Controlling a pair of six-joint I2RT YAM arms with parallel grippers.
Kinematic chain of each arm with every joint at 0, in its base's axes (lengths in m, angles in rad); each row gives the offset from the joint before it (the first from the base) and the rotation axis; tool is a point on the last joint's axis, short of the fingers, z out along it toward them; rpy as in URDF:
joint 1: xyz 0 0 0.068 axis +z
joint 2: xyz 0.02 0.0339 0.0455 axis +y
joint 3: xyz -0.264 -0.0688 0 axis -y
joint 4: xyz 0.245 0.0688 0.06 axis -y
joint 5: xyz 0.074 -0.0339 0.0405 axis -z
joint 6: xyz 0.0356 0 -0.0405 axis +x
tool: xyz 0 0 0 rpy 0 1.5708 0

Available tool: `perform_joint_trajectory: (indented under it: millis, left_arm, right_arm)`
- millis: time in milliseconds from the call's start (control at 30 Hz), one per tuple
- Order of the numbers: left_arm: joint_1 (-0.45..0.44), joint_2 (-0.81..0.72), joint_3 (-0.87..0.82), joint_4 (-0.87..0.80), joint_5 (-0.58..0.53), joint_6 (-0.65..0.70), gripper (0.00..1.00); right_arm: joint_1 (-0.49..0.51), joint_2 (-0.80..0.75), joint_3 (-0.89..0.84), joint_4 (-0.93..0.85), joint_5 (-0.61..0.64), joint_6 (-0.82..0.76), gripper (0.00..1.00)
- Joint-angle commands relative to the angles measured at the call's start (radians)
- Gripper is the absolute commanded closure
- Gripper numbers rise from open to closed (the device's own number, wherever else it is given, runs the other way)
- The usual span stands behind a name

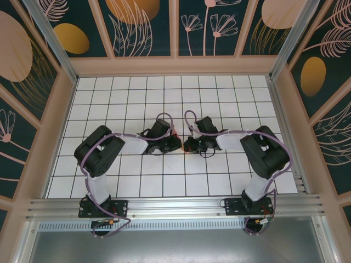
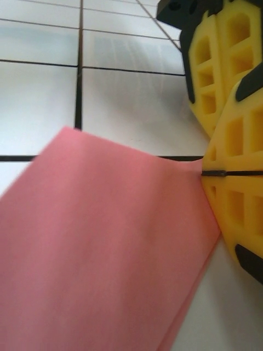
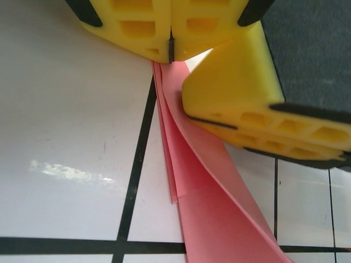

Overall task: Fold a paper plane with a square sheet of paper (pick it up from the middle)
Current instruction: Fold the wing for the fifth time at the center of the table.

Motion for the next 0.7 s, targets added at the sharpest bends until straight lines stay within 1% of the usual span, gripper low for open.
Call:
perform_joint_trajectory:
  millis: [0,300,433,533,667]
  left_arm:
    - [0.041,-0.021,0.022,-0.089,-0.172,0.023,0.89]
    - [0.109,-0.019,0.062,-0.145,-0.173,0.098,0.87]
    - [0.128,-0.049,0.070,-0.154,-0.160,0.128,0.84]
    - [0.130,-0.079,0.068,-0.118,-0.091,0.138,0.82]
    - [0.128,-0.114,0.028,-0.011,0.011,0.117,0.80]
  right_arm:
    - [0.002,0.021,-0.048,-0.153,0.093,-0.025,1.00]
    - [0.003,0.023,-0.050,-0.145,0.095,-0.024,1.00]
    - [0.001,0.022,-0.049,-0.142,0.095,-0.021,1.00]
    - [0.002,0.021,-0.049,-0.143,0.092,-0.021,1.00]
    - [0.003,0.021,-0.048,-0.145,0.089,-0.019,1.00]
